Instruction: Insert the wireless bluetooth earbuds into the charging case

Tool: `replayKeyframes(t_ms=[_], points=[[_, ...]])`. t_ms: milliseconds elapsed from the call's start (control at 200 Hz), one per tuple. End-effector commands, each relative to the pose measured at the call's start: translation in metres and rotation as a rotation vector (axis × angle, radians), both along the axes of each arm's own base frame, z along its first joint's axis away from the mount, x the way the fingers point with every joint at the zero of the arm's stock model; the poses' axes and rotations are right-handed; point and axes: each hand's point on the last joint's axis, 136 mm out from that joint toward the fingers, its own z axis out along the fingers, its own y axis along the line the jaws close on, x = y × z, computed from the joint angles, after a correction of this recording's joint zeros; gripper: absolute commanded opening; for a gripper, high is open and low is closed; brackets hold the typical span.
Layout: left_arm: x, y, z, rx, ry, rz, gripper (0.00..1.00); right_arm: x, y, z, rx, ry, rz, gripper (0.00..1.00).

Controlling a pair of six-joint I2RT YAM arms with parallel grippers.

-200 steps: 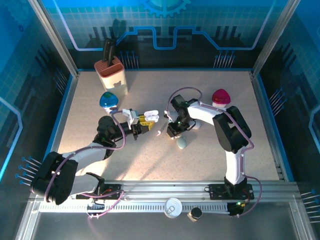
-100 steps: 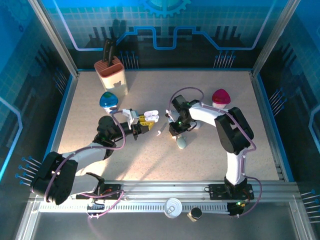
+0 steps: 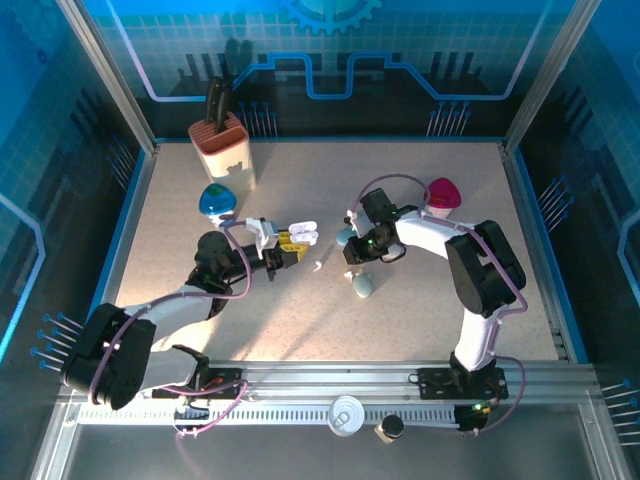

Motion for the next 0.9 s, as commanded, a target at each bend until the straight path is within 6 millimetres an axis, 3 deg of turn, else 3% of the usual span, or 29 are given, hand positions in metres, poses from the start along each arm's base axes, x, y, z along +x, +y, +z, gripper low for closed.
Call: replayKeyframes(t_ms=[0, 275, 555, 705, 895], points=[[-0.001, -0.003, 0.01, -0.002, -0.044, -0.015, 0.07, -0.002, 0.002, 0.001, 0.031, 0.008, 0.005, 0.21], [-0.002, -0.006, 0.01, 0.001, -0.044, -0.024, 0.07, -0.014, 0.003, -0.011, -0.008, 0.058, 0.083, 0.38], [-0.002, -0.007, 0.009, 0.008, -0.039, -0.026, 0.07, -0.024, 0.006, -0.025, -0.024, 0.111, 0.121, 0.38], [-0.002, -0.007, 0.009, 0.009, -0.04, -0.027, 0.08, -0.029, 0.005, -0.031, -0.042, 0.136, 0.13, 0.32], [-0.001, -0.007, 0.009, 0.014, -0.041, -0.025, 0.08, -0.033, 0.004, -0.023, -0.073, 0.094, 0.195, 0.33]])
